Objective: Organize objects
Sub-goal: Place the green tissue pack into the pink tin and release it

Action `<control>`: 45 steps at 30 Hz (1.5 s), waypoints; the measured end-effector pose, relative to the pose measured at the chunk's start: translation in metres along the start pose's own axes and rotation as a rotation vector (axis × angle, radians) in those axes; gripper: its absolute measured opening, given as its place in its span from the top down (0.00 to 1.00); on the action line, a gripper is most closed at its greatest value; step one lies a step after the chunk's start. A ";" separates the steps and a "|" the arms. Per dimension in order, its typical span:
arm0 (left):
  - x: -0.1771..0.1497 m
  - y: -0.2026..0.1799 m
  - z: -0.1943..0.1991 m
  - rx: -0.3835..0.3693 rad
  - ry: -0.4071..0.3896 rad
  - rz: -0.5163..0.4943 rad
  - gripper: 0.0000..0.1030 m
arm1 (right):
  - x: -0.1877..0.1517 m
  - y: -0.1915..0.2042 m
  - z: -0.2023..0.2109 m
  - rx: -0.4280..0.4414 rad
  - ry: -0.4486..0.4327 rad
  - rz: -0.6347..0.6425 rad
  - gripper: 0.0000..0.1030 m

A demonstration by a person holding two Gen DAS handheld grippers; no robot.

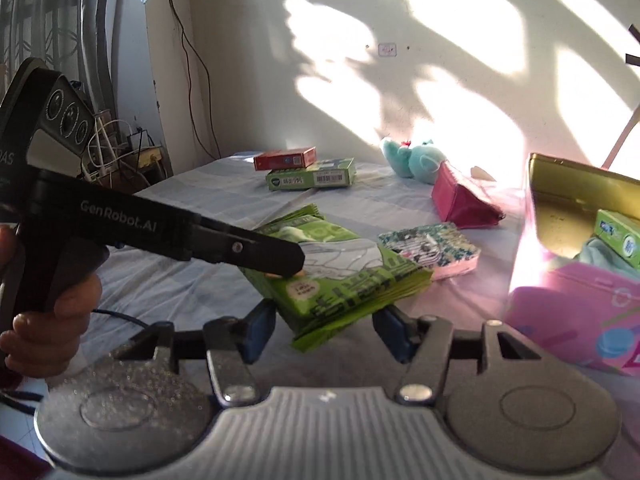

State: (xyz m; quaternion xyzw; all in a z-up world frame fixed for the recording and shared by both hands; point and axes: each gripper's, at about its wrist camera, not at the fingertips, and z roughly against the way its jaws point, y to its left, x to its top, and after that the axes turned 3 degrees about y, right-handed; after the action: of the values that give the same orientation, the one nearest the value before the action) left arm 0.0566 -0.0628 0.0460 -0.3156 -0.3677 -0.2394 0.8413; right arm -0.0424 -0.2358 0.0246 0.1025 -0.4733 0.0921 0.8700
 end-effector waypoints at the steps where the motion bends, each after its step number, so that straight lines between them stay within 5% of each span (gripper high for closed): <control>1: 0.007 -0.009 -0.004 -0.006 -0.008 -0.020 0.43 | 0.002 -0.005 0.006 -0.017 -0.018 -0.005 0.46; 11: 0.062 -0.087 -0.082 -0.061 0.030 -0.183 0.42 | 0.020 -0.093 0.040 -0.165 -0.073 -0.129 0.46; 23: 0.096 -0.124 -0.194 -0.004 0.245 -0.214 0.42 | 0.036 -0.222 0.005 -0.101 0.213 -0.396 0.46; 27: 0.102 -0.132 -0.214 0.029 0.245 -0.193 0.40 | 0.041 -0.229 -0.001 -0.286 0.203 -0.334 0.37; 31: 0.098 -0.136 -0.208 0.081 0.196 -0.204 0.40 | 0.038 -0.212 0.003 -0.494 0.097 -0.207 0.31; 41: 0.081 -0.137 -0.135 0.152 0.015 -0.268 0.40 | 0.027 -0.170 0.037 -0.415 -0.088 -0.264 0.31; 45: 0.069 -0.130 -0.103 0.236 -0.041 -0.281 0.40 | 0.025 -0.147 0.054 -0.394 -0.152 -0.302 0.31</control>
State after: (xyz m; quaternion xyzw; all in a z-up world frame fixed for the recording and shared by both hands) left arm 0.0645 -0.2367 0.0907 -0.1650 -0.4508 -0.3035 0.8231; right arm -0.0350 -0.3903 0.0606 0.0071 -0.5256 -0.1411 0.8389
